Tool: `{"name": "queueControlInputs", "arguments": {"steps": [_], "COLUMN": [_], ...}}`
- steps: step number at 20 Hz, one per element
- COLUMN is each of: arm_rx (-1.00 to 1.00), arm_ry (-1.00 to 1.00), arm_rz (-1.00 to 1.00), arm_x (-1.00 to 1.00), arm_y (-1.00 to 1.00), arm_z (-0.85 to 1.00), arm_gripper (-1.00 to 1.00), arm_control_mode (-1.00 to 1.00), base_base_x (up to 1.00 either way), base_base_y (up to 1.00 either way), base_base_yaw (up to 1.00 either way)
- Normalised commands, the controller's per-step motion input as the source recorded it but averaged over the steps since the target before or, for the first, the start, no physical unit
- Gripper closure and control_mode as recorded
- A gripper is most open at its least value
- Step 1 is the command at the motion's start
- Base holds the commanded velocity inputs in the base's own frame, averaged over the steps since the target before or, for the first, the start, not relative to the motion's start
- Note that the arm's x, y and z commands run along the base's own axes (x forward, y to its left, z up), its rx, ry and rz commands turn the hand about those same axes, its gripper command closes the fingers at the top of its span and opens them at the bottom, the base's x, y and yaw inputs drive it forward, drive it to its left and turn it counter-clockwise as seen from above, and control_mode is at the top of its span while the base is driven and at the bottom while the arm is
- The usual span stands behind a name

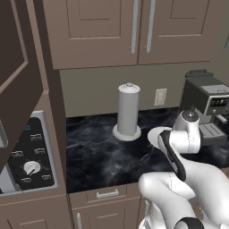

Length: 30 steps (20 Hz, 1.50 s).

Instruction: Pick the avocado and bread from the counter and place them on the plate. Then pick the jam from the cabinet and place it next to the plate. Lastly close the cabinet door.

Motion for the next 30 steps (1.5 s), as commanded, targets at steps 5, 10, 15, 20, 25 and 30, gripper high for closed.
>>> {"name": "queueControlInputs", "arguments": {"steps": [5, 10, 15, 20, 25, 30], "arm_rx": [0.00, 0.00, 0.00, 0.00, 0.00, 0.02], "arm_ry": [0.07, 0.09, 0.07, 0.00, 0.01, 0.00], "arm_rz": [-0.04, -0.05, -0.05, 0.00, 0.00, 0.00], "arm_x": [0.42, 0.29, 0.16, 0.24, 0.17, 0.09], "arm_y": [-0.25, -0.30, -0.25, -0.06, -0.01, -0.10], "arm_z": [0.00, 0.00, -0.02, -0.24, -0.22, -0.07], "arm_gripper": [1.00, 1.00, 1.00, 1.00, 1.00, 1.00], "arm_control_mode": [-1.00, -1.00, -1.00, -1.00, -1.00, -1.00], "base_base_x": [0.00, 0.00, 0.00, 0.00, 0.00, 0.00], "base_base_y": [0.00, 0.00, 0.00, 0.00, 0.00, 0.00], "base_base_yaw": [0.00, 0.00, 0.00, 0.00, 0.00, 0.00]}}
